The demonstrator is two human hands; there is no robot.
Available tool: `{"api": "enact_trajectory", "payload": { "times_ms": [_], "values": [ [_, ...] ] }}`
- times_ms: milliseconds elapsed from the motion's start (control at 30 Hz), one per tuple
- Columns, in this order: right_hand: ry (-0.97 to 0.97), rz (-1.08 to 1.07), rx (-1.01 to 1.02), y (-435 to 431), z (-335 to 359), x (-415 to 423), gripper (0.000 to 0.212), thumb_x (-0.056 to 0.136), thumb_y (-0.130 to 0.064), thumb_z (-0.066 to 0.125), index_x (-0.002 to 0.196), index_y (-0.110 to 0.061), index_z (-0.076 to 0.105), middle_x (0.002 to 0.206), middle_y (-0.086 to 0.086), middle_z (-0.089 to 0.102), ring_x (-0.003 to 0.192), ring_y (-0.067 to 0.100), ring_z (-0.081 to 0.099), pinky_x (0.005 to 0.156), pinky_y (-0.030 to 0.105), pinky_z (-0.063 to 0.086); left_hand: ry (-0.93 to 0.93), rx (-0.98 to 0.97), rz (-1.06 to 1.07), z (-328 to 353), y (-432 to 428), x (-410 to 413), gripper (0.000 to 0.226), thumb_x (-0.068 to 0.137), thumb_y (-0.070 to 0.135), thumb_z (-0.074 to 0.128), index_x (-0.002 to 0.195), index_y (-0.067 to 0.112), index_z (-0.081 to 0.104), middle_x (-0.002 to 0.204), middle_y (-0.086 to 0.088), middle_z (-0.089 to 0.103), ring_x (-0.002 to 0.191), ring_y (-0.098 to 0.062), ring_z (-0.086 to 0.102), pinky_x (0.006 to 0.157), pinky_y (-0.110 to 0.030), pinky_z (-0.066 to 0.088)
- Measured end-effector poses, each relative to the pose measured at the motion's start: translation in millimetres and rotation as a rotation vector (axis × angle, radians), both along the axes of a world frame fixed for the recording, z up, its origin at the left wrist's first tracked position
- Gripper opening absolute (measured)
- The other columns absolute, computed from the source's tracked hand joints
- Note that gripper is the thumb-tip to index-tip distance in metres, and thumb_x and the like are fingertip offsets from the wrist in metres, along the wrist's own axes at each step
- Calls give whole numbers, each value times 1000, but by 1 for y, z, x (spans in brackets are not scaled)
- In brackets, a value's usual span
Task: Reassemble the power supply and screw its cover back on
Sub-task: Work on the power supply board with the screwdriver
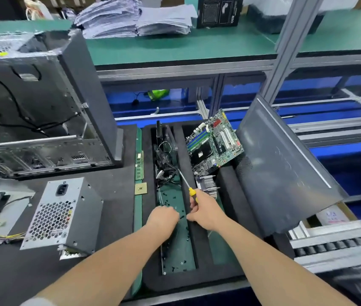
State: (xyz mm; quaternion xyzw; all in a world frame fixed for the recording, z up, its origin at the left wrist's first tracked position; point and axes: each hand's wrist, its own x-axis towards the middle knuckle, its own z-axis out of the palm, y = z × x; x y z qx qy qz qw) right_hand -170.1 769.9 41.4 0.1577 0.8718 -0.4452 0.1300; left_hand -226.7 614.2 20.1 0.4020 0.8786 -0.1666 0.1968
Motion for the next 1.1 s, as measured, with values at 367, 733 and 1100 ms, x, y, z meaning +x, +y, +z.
{"api": "enact_trajectory", "payload": {
  "times_ms": [367,733,1100],
  "values": [
    [-50,-28,-35,0,-3,-8,38,78,6,76,93,-15,49,92,1,51,72,15,42,69,29,46,73,4,-15,-13,7,-11,26,88,-3,61,103,15,71,106,-5,73,99,-31,72,69,-35,43],
    [-33,-36,2,-3,-4,-7,37,78,-4,78,89,-19,47,87,-1,52,68,13,42,68,30,46,-107,183,154,10,1,-25,33,92,-3,59,123,5,53,125,-16,58,113,-38,64,86,-44,52],
    [128,-63,-81,-37,47,-23,28,106,-37,50,99,-17,68,98,1,62,91,18,58,91,41,48,-215,969,588,112,-61,-53,8,83,4,74,84,12,77,65,8,68,65,-11,69,67,-8,50]
  ]
}}
